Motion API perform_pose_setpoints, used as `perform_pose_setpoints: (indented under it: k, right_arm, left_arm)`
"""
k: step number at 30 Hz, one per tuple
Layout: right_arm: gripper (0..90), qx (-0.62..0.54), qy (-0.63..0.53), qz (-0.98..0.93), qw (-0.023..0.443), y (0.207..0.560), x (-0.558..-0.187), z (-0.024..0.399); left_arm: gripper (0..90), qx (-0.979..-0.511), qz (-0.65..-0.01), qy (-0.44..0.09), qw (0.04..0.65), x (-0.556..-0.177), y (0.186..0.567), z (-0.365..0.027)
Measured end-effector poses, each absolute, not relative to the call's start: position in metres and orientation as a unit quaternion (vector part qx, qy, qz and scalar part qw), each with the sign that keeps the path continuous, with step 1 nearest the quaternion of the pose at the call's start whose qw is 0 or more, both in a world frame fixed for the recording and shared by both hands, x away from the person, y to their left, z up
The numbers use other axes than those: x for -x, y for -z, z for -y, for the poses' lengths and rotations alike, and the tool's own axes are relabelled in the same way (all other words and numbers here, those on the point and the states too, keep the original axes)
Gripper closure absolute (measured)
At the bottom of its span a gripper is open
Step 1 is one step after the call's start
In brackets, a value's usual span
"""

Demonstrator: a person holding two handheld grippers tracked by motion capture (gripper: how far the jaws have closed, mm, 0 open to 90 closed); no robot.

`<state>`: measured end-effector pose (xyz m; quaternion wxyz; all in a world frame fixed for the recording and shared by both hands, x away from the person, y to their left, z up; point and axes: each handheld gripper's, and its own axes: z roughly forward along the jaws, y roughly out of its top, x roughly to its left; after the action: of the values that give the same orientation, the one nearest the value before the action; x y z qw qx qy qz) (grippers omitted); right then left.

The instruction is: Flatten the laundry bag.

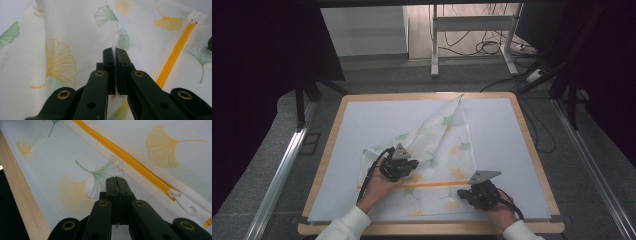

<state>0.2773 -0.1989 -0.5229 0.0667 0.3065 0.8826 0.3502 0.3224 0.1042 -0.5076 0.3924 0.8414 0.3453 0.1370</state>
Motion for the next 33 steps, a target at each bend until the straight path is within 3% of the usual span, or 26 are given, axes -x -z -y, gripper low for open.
perform_pose_setpoints:
  k: [33]
  right_arm:
    - [88.9,-0.308,-0.355,-0.881,0.059,0.524,-0.279,0.201]
  left_arm:
    - [88.5,-0.835,-0.359,-0.158,0.386,-0.348,0.480,-0.133]
